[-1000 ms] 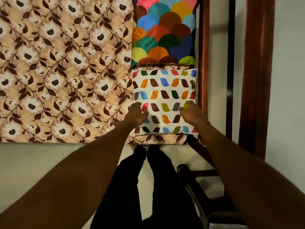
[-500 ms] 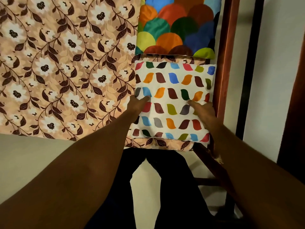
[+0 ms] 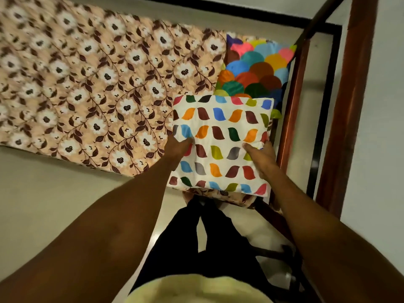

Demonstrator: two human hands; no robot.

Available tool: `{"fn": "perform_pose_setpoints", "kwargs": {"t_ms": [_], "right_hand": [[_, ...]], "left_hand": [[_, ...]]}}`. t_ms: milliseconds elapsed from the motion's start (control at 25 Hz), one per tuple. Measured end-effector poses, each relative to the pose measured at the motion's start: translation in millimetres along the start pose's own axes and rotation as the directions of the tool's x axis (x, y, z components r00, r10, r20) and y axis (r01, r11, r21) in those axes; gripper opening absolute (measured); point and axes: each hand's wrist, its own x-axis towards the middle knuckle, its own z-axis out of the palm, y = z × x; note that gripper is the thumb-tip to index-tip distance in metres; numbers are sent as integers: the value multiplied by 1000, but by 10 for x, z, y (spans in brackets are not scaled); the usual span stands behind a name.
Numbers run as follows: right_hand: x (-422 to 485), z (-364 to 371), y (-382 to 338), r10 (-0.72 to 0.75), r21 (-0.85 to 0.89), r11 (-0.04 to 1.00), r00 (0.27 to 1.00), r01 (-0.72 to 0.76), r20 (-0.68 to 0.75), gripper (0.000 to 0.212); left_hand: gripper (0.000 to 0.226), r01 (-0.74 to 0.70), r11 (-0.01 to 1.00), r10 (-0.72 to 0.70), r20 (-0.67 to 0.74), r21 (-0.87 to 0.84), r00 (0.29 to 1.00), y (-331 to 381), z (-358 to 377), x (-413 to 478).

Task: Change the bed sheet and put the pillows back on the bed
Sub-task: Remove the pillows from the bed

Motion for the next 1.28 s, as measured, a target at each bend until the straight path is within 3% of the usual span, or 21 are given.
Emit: {"fn": "perform_pose_setpoints", "kwargs": {"t_ms": [240,480,760,1000,1280], "right_hand": [[-770,499,-595,-99,-49,994,993,102,60,77],[-1330,1421,-925,-201,-125,969,973,214,111,77],[-2147,3291,-1206,-305,-148,930,933,335,192,79],[-3044,5221,-1509,-343,-203,883,878,423,335,100],[-3768,6976,-2073,-373,-225,824,797,520,475,76]], "left_hand": [[72,-121,986,113,-76,-111,991,21,-1073,-509],[73,-148,977,126,-143,-154,982,-291,-2140,-584],[81,-133,971,92,-201,-199,975,-972,-3983,-270],[72,-193,939,77,-373,-284,925,-1715,-5931,-87],[68,-131,892,-106,-482,-432,870,-2296,-7483,243]]}}
